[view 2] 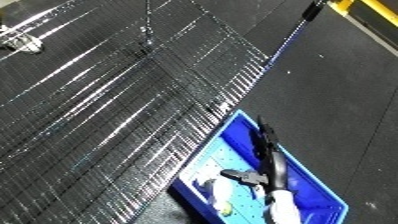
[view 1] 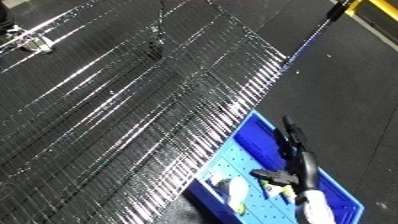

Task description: Pick up the object and place it into the box

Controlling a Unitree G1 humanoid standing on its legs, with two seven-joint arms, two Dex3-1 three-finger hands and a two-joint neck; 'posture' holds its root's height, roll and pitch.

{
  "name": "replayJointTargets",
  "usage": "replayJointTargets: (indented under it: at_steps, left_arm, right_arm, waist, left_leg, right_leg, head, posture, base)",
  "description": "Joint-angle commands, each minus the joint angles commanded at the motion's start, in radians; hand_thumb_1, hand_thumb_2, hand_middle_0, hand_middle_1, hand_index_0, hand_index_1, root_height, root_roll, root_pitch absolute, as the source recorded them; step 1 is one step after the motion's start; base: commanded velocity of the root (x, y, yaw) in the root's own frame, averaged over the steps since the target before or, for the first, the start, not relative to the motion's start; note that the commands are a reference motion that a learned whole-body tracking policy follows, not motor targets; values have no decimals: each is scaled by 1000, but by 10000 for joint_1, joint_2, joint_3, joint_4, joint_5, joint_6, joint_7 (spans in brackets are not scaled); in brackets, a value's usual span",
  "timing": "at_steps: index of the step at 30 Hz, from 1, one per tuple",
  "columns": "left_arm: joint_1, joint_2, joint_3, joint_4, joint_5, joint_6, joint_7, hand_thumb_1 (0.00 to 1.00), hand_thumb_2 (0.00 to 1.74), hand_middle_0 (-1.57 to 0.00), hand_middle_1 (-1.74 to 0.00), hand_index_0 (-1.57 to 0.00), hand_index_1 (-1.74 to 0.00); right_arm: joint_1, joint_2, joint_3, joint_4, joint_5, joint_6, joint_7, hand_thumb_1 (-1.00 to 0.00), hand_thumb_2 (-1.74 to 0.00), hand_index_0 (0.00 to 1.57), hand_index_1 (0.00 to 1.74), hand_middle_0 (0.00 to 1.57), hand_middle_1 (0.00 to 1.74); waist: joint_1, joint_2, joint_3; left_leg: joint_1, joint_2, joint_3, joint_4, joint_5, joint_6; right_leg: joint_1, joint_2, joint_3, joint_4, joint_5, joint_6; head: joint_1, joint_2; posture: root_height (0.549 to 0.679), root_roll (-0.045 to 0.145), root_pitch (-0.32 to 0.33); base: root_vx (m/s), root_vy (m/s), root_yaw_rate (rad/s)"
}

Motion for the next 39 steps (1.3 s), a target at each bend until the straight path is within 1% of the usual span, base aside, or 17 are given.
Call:
replayJointTargets:
  at_steps: [5,9,13,18,22,24,27,31,35,39]
  left_arm:
    - [94,-27,27,-28,-10,11,-26,1000,1740,-1570,-1740,-1570,-1740]
    - [133,-4,15,-154,5,60,25,1000,1740,-1570,-1740,-1570,-1740]
    - [86,43,12,-251,51,172,108,1000,1740,-1570,-1740,-1570,-1740]
    - [91,112,35,-305,177,282,137,1000,1740,-1570,-1740,-1570,-1740]
    - [112,228,127,-421,276,446,141,1000,1740,-1570,-1740,-1570,-1740]
    - [114,297,213,-462,350,579,129,1000,1740,-1570,-1740,-1570,-1740]
    - [153,409,377,-524,471,794,58,1000,1740,-1570,-1740,-1570,-1740]
    - [237,518,568,-591,569,981,-34,1000,1740,-1570,-1740,-1570,-1740]
    - [300,597,706,-687,641,1109,-99,1000,1740,-1570,-1740,-1570,-1740]
    - [365,673,800,-819,677,1219,-135,1000,1740,-1570,-1740,-1570,-1740]
  right_arm:
    - [38,83,258,-487,-567,206,406,0,0,0,0,0,0]
    - [-28,198,668,-1062,-1160,377,646,0,0,0,0,0,0]
    - [-203,331,1063,-1582,-1502,558,850,0,0,0,0,0,0]
    - [-445,509,1485,-1950,-1709,799,1154,0,0,0,0,0,0]
    - [-609,661,1740,-2148,-1877,995,1235,0,0,0,0,0,0]
    - [-666,750,1836,-2227,-1963,1072,1203,0,0,0,0,0,0]
    - [-685,907,1915,-2352,-2083,1116,1116,0,0,0,0,0,0]
    - [-612,1089,1989,-2560,-2205,1179,1019,0,0,0,0,0,0]
    - [-556,1199,2041,-2619,-2373,1236,935,0,0,0,0,0,0]
    - [-499,1281,2087,-2581,-2477,1187,698,0,0,0,0,0,0]
  waist:
    - [148,-73,-52]
    - [340,-204,-84]
    - [591,-423,-79]
    - [957,-735,-66]
    - [1269,-966,-35]
    - [1423,-1089,-24]
    - [1617,-1246,-7]
    - [1796,-1408,12]
    - [1933,-1524,58]
    - [2052,-1618,123]
  left_leg:
    - [15,-23,-124,-52,56,6]
    - [-23,-60,-270,-85,101,34]
    - [-117,-77,-451,-17,98,73]
    - [-215,-83,-668,118,60,108]
    - [-317,-66,-830,278,41,138]
    - [-378,-65,-905,391,17,158]
    - [-444,-107,-990,523,-15,209]
    - [-487,-153,-1092,589,-7,268]
    - [-554,-154,-1195,666,7,294]
    - [-586,-135,-1263,708,17,312]
  right_leg:
    - [94,-8,-62,10,-41,-42]
    - [135,-25,-117,-1,-47,-64]
    - [167,-23,-210,35,-56,-91]
    - [313,-14,-390,7,-38,-131]
    - [432,19,-554,103,-70,-188]
    - [492,55,-637,188,-101,-220]
    - [576,123,-757,303,-143,-251]
    - [662,184,-875,357,-160,-238]
    - [704,235,-944,366,-156,-220]
    - [773,275,-1010,359,-162,-209]
  head:
    - [-908,-327]
    - [-1532,-464]
    - [-2237,-690]
    - [-3106,-953]
    - [-3917,-1260]
    - [-4265,-1396]
    - [-4667,-1506]
    - [-5218,-1648]
    - [-5738,-1708]
    - [-6065,-1679]
  posture:
    - [673,81,13]
    - [674,81,11]
    - [673,79,8]
    - [674,75,-1]
    - [674,70,-11]
    - [673,66,-18]
    - [673,60,-26]
    - [672,52,-32]
    - [672,46,-34]
    - [671,41,-38]
  base:
    - [22,0,86]
    - [9,-20,112]
    - [2,-55,133]
    - [20,-80,154]
    - [36,-86,177]
    - [56,-113,204]
    - [63,-113,200]
    - [63,-77,133]
    - [40,-53,73]
    - [33,-44,71]
